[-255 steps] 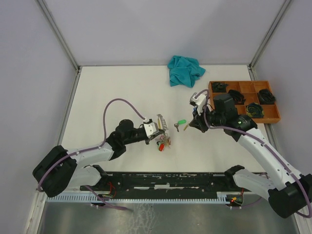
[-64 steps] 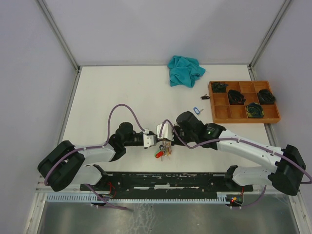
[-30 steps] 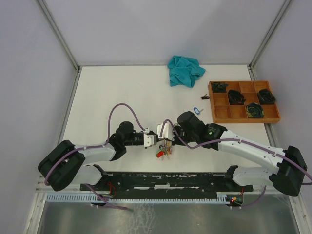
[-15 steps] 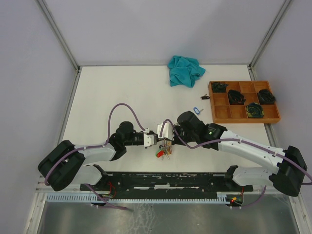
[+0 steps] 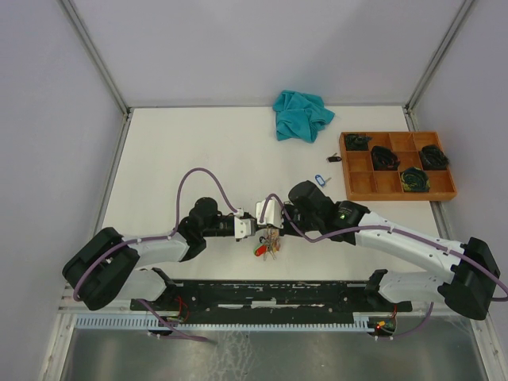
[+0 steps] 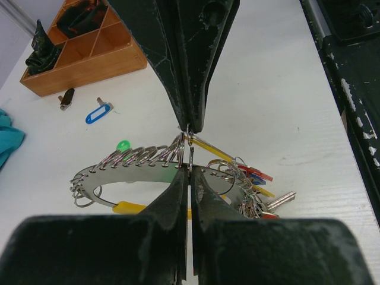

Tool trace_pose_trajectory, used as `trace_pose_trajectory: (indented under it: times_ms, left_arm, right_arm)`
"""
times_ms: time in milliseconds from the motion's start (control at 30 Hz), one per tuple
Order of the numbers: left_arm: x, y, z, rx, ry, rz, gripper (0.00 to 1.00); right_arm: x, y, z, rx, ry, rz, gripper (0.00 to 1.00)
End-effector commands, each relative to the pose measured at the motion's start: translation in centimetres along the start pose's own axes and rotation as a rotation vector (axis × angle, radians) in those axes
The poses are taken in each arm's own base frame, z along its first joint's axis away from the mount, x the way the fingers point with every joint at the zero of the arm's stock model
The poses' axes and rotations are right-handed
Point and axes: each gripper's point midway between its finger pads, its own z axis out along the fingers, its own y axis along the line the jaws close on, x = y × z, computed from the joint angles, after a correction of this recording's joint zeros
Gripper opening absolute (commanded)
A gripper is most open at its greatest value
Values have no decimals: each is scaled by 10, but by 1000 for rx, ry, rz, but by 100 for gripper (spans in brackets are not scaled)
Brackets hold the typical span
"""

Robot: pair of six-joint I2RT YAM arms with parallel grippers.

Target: Put the keys on the keyring

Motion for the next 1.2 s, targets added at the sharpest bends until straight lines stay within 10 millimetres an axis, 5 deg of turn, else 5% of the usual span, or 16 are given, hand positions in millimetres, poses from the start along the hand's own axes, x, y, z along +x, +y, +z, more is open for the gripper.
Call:
trace_pose_trajectory:
  times_ms: [0,1167]
  left_arm:
    - [-27,15,6,-9,-81,31,3]
    - [-25,18,6,-22,-66,13,3]
  right_arm:
    - [-17,-10,-3,49,-56,-12,1]
    - [-14,-7,-6,47,-49,-14,1]
